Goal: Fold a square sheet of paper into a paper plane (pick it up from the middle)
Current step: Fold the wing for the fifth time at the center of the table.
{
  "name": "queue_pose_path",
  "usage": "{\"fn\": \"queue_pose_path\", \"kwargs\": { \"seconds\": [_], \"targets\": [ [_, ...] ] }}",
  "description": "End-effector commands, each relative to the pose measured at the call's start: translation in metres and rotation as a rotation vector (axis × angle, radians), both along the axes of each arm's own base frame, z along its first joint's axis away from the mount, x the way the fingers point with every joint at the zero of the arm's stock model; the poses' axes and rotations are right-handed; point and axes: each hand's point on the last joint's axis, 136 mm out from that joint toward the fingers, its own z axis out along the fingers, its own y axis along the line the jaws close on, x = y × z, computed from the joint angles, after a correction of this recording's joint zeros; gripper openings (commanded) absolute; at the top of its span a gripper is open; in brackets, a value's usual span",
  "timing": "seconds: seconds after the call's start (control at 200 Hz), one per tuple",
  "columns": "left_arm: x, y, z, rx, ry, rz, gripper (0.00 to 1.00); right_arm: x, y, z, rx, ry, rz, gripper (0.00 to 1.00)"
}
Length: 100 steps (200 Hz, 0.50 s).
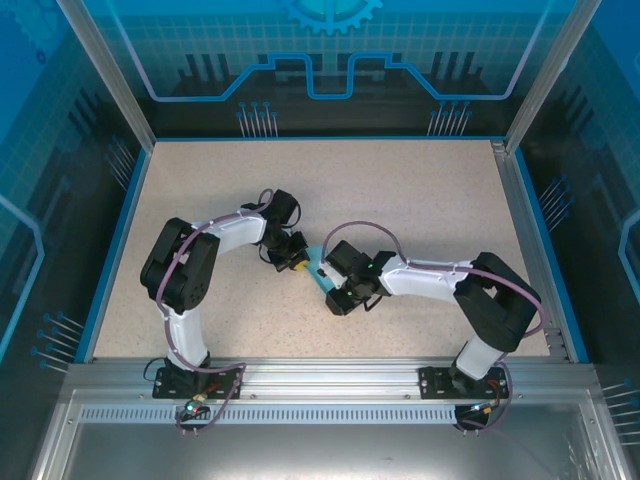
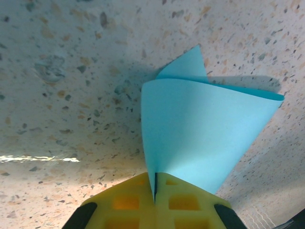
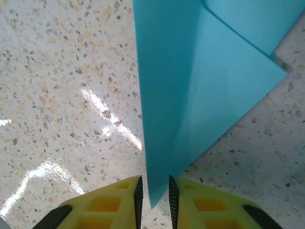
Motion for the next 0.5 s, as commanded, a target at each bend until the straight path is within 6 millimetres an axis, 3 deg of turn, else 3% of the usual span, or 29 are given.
{"fn": "queue_pose_path", "kwargs": {
  "seconds": [0.0,0.185,0.495],
  "targets": [
    [-0.005,0.003,-0.006,0.011,0.039,-0.001,0.03,-0.002,0.007,0.017,0.011,-0.027,0.031,0.28],
    [-0.005,0.002,-0.005,0.008,0.037,0.001,0.03,-0.001,0.013,0.01,-0.023,-0.045,0.036,0.3],
    [-0.006,0.003,-0.007,0.013,0.044,-0.006,0.02,-0.006,0.018,-0.004,-0.047,-0.041,0.033,0.17]
  ]
}}
